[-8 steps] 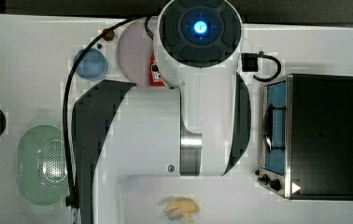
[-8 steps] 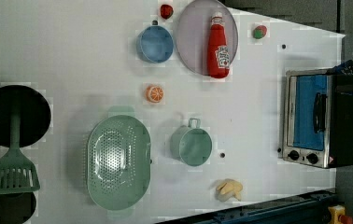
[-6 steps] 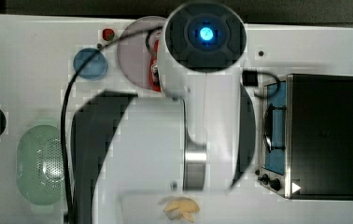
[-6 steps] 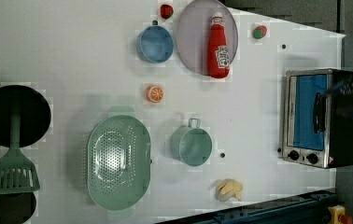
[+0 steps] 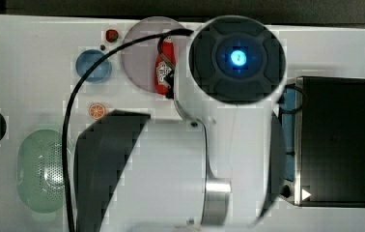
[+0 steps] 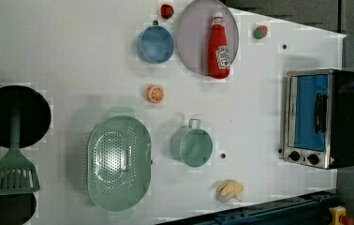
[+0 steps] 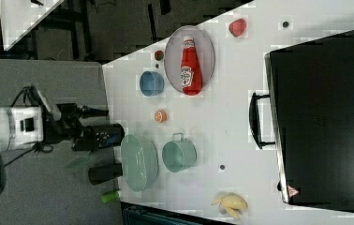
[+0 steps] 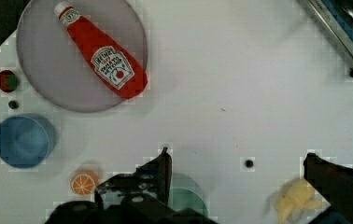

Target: Pick ketchup from plate and place it on table.

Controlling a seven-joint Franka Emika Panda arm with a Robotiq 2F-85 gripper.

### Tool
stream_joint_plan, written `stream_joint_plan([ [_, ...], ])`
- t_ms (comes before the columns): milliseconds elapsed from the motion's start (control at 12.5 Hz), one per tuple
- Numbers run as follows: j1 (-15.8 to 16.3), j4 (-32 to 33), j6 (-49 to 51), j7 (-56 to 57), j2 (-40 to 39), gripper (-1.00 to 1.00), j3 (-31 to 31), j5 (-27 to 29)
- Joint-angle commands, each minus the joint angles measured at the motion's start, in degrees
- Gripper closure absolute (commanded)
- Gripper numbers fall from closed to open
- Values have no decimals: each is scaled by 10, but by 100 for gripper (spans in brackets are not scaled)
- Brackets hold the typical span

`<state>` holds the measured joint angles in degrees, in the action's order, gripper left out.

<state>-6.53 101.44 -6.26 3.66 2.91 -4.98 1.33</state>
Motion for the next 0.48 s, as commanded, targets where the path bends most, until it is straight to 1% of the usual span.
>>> stream_joint_plan([
  [80,4,10,-39,16,-74,-100,-16,1],
  [240,8,9,-77,55,-117,-100,-25,1],
  [480,11,7,-137,144,-186,-100,-37,0],
])
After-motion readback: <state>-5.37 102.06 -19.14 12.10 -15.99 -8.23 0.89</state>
